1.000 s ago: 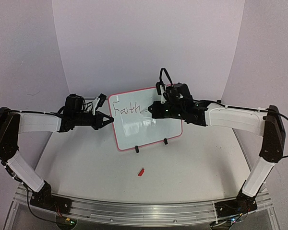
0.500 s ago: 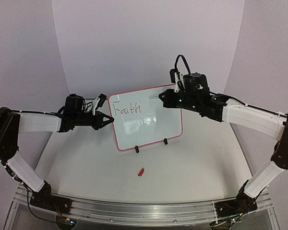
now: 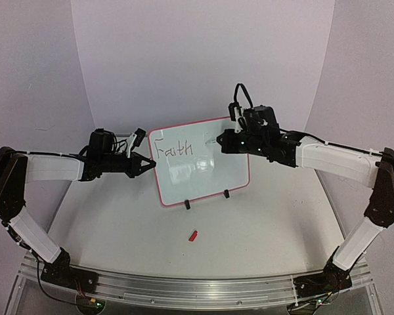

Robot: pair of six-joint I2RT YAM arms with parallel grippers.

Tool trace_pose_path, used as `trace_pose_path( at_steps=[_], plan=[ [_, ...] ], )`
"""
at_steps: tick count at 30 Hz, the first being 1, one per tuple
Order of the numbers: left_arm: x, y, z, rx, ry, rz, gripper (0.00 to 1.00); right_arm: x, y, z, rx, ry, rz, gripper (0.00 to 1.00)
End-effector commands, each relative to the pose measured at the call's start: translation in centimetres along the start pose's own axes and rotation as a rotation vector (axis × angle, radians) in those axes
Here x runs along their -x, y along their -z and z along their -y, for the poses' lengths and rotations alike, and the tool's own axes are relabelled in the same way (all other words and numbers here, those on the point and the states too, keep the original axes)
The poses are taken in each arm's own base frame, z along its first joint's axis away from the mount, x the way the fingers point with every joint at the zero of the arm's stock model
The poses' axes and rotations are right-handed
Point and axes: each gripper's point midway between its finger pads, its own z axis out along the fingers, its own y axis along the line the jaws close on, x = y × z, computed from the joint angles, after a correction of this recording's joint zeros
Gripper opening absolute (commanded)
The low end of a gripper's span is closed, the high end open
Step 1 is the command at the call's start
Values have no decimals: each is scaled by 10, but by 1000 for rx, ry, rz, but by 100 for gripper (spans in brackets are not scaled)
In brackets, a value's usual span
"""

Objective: Write a sentence on the whiteboard

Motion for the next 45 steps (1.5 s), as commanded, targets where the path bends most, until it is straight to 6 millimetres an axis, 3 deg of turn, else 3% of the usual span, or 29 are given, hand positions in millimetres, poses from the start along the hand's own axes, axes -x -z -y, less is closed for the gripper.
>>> trace_pose_path(
  at_steps=[1, 11, 31, 35, 45],
  plan=[
    [-8, -3, -16, 75, -55, -30, 0, 16, -2, -3, -4, 6, 36, 0],
    [-8, -4, -17, 76, -55, -31, 0, 19, -7, -2, -18, 14, 44, 0],
    [-6, -2, -15, 75, -58, -27, 0, -20, -11, 11, -41, -16, -46, 0],
    [-6, -2, -15, 76, -59, -27, 0, -13, -7, 6, -19, -19, -33, 0],
    [-7, -2, -16, 77, -58, -27, 0, 30, 15, -7, 16, -20, 71, 0]
  ],
)
